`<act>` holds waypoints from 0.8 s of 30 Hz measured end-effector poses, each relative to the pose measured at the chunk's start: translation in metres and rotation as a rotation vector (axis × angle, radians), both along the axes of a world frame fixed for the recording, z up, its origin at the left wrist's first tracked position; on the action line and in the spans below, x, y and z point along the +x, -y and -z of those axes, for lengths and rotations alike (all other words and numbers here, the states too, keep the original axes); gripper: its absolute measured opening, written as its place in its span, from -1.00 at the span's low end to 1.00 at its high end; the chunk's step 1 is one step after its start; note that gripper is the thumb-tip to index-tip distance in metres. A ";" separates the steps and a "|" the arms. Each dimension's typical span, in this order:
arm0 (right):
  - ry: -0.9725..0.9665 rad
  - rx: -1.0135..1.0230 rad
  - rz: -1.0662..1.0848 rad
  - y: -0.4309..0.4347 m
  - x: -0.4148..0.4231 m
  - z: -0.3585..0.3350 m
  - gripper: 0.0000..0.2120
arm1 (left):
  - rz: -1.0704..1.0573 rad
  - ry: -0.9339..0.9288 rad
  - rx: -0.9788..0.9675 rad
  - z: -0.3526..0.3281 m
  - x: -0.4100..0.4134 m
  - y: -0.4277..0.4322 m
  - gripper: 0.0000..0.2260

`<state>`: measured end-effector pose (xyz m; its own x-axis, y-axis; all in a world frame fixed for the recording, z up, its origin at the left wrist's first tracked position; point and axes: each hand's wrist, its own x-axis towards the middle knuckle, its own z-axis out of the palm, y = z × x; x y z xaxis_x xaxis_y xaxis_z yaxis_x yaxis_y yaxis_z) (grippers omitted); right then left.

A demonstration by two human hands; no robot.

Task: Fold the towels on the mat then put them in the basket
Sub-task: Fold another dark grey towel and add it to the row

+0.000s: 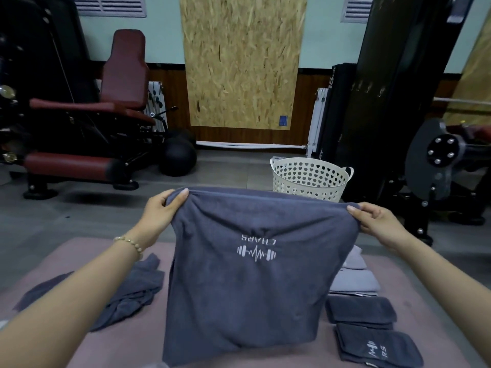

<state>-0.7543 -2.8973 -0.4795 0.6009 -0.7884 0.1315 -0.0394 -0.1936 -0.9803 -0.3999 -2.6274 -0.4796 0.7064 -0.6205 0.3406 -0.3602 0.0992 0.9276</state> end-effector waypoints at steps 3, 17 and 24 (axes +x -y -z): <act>-0.070 -0.007 -0.005 -0.007 0.009 0.013 -0.87 | 0.009 0.078 0.132 0.022 0.004 0.003 -0.74; -0.307 0.104 -0.052 0.016 0.029 0.082 -0.83 | 0.233 0.207 0.645 0.090 0.063 0.021 -0.76; -0.449 0.029 0.150 0.084 0.077 0.178 -0.80 | 0.080 0.227 0.877 0.188 0.104 0.119 -0.78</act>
<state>-0.6775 -2.9814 -0.6570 0.4722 -0.8706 -0.1383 -0.4857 -0.1260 -0.8650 -0.2962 -2.7460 -0.6681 0.6236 -0.7670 -0.1510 -0.5656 -0.5761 0.5901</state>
